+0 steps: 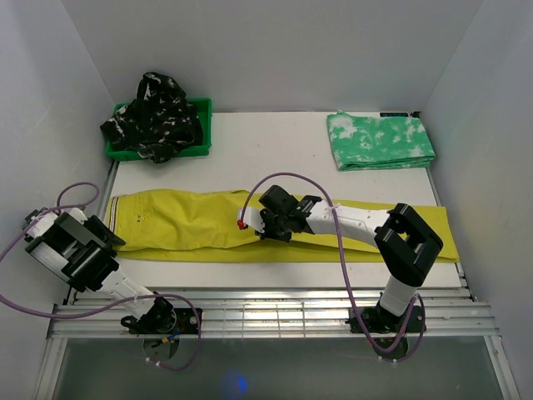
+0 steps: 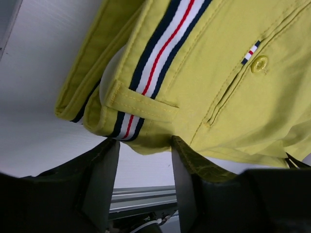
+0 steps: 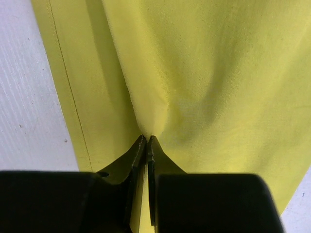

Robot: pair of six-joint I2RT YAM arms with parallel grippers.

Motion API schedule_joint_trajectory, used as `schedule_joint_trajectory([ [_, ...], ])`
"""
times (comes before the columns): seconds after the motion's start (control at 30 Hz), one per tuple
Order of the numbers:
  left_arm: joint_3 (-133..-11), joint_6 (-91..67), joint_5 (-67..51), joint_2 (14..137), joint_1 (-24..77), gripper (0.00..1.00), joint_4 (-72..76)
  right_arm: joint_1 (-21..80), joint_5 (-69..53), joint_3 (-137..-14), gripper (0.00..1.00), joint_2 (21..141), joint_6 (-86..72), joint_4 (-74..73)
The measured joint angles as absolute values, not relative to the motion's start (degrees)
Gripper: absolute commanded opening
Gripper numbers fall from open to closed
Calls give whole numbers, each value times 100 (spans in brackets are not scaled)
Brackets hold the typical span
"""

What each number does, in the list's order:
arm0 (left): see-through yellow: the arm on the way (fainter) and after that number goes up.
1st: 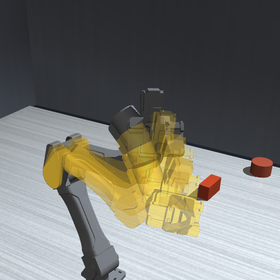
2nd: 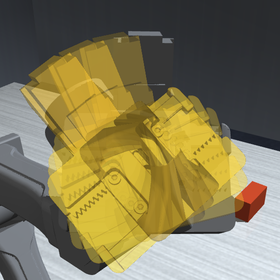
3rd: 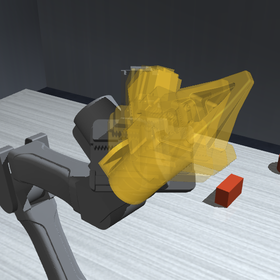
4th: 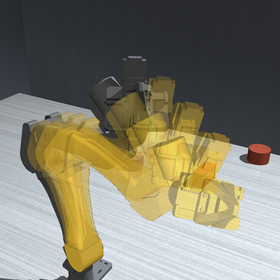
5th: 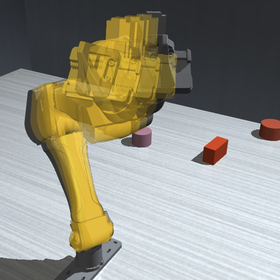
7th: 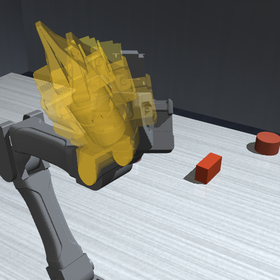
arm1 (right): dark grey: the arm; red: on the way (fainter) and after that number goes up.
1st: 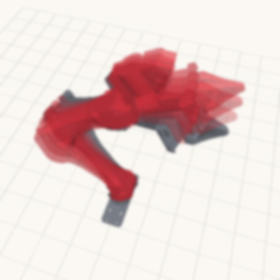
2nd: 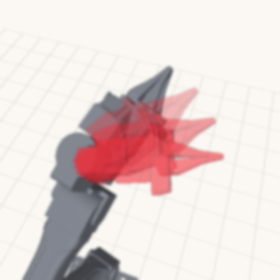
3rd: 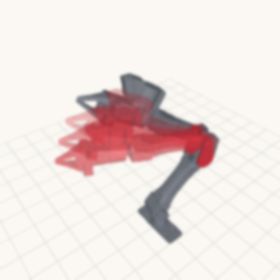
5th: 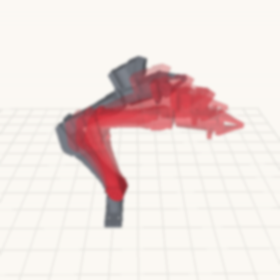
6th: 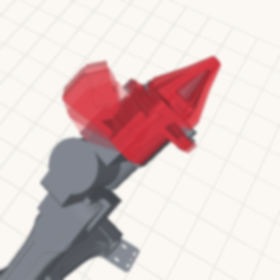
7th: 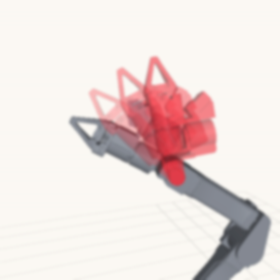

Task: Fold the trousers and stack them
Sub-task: Fold the trousers

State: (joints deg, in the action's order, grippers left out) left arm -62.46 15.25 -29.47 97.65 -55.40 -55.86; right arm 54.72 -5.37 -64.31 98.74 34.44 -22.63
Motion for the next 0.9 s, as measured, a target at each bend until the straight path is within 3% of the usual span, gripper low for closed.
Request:
schedule_joint_trajectory([
  [0.1, -6351, 1415, -2936, 9922, -5540, 38, -5544, 5439, -602, -6431, 8, 9874, 3444, -2261],
  [0.13, -6410, 1378, -2941, 9985, -5540, 27, -5540, 5426, -622, -6431, 8, 9874, 3444, -2261],
  [0.27, -6698, 1321, -3103, 10103, -5533, 0, -5677, 5363, -705, -6431, 8, 9867, 3454, -2259],
  [0.63, -7714, 2102, -3677, 9929, -5476, 0, -6556, 5260, -1223, -6510, 8, 9223, 3487, -2569],
  [0.9, -6659, 2657, -2858, 9435, -5483, 0, -6163, 5260, -1562, -5863, 8, 9242, 3529, -2359],
])
